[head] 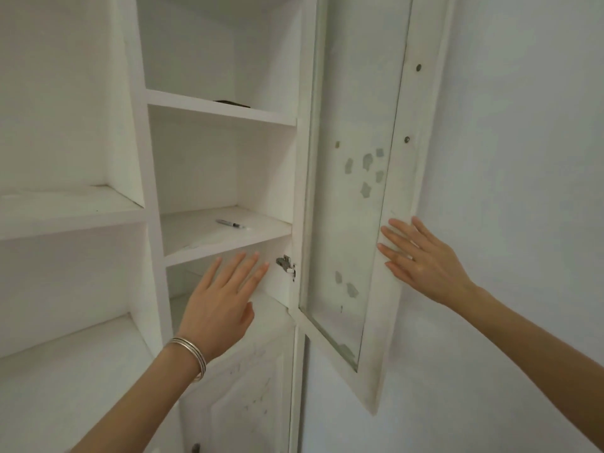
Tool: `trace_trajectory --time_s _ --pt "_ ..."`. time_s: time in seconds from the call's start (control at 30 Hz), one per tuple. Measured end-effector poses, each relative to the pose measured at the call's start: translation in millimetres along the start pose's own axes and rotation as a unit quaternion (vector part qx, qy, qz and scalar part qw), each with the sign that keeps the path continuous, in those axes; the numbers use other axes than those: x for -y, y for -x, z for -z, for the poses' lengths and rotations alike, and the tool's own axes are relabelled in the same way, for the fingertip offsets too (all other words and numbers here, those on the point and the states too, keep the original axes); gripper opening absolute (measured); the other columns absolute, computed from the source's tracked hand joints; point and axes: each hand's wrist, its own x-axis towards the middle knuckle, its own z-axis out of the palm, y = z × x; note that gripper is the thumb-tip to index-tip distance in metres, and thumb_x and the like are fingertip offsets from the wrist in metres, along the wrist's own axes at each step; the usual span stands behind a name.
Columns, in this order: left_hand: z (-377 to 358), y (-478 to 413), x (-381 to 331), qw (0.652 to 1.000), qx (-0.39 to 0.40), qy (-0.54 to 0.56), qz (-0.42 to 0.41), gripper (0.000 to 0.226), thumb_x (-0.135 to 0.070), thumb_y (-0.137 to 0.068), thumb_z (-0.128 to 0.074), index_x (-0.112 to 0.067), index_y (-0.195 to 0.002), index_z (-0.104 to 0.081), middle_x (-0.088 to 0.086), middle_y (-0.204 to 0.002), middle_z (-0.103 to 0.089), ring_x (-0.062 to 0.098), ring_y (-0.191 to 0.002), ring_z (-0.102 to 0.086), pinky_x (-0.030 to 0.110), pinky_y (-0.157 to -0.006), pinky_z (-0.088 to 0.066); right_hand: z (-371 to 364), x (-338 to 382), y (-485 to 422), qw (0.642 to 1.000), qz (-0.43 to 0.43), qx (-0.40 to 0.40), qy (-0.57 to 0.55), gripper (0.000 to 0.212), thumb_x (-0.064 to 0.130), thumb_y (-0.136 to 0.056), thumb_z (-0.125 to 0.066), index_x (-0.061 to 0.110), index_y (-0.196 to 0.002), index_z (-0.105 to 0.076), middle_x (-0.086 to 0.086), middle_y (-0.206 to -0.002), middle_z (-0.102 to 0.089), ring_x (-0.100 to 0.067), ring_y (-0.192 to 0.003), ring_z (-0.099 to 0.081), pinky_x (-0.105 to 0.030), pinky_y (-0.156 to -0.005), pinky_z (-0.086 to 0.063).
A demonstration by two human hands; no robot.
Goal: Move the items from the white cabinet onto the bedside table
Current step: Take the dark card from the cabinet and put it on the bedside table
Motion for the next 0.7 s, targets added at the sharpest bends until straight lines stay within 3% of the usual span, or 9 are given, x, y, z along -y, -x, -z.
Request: trace_trajectory --time_s 0.1,0.23,0.3,0.5,0.6,0.7 --pt "-9.9 -4.0 -19.9 1.0 0.009 -0.014 0.011 0.064 -0.026 -0.078 -0.036 -0.012 -0.141 -0.041 0.011 -0.143 -0.044 0.029 -0.133 -0.036 0.048 -0.109 -0.022 -14.6 -18.7 21.2 0.993 -0.013 0.119 0.018 0.046 0.037 -0.098 -0.037 0.008 -0.13 -0.053 -0.021 -0.138 -0.045 -0.037 -0.134 -0.032 -0.056 -0.107 -0.027" --pt "-17.9 -6.5 -40.8 0.999 0.015 -0.03 0.014 0.075 -0.017 -0.067 -0.071 -0.01 -0.138 -0.046 0.013 -0.141 -0.047 0.03 -0.129 -0.041 0.049 -0.108 -0.023 -28.4 -39.8 39.9 0.971 -0.075 0.226 -0.002 0.063 0.047 -0.099 -0.012 0.008 -0.135 -0.047 -0.022 -0.141 -0.04 -0.037 -0.137 -0.024 -0.053 -0.111 -0.018" --pt "-18.1 -6.2 -46.4 0.999 0.023 -0.036 0.025 0.079 -0.014 -0.063 -0.076 -0.01 -0.137 -0.047 0.013 -0.139 -0.049 0.03 -0.128 -0.041 0.049 -0.107 -0.024 -34.8 -44.5 45.5 0.964 -0.09 0.251 -0.017 0.068 0.048 -0.099 -0.007 0.007 -0.134 -0.047 -0.023 -0.14 -0.041 -0.038 -0.137 -0.024 -0.054 -0.111 -0.018" --pt "-14.9 2.0 -44.4 0.995 0.057 -0.065 0.055 0.077 -0.015 -0.063 -0.078 -0.009 -0.135 -0.051 0.013 -0.139 -0.049 0.032 -0.126 -0.047 0.049 -0.106 -0.025 -41.8 -11.5 34.4 0.973 -0.12 0.186 -0.061 0.059 0.043 -0.097 -0.019 0.006 -0.136 -0.044 -0.024 -0.143 -0.037 -0.038 -0.136 -0.028 -0.062 -0.109 -0.012" --pt "-9.0 10.0 -33.7 0.993 0.067 -0.072 0.07 0.074 -0.018 -0.066 -0.077 -0.01 -0.135 -0.051 0.012 -0.139 -0.05 0.031 -0.127 -0.047 0.051 -0.106 -0.031 -43.4 22.2 12.8 0.979 -0.094 0.142 -0.111 0.056 0.042 -0.096 -0.024 0.006 -0.136 -0.043 -0.022 -0.142 -0.038 -0.035 -0.136 -0.028 -0.059 -0.11 -0.015" --pt "-0.5 20.2 -13.8 0.992 0.059 -0.081 0.079 0.06 -0.025 -0.076 -0.064 -0.01 -0.134 -0.052 0.012 -0.137 -0.051 0.031 -0.126 -0.047 0.05 -0.106 -0.026 -47.0 62.2 -20.5 0.975 -0.055 0.121 -0.177 0.056 0.041 -0.097 -0.022 0.007 -0.135 -0.045 -0.019 -0.141 -0.041 -0.032 -0.134 -0.034 -0.053 -0.109 -0.022"
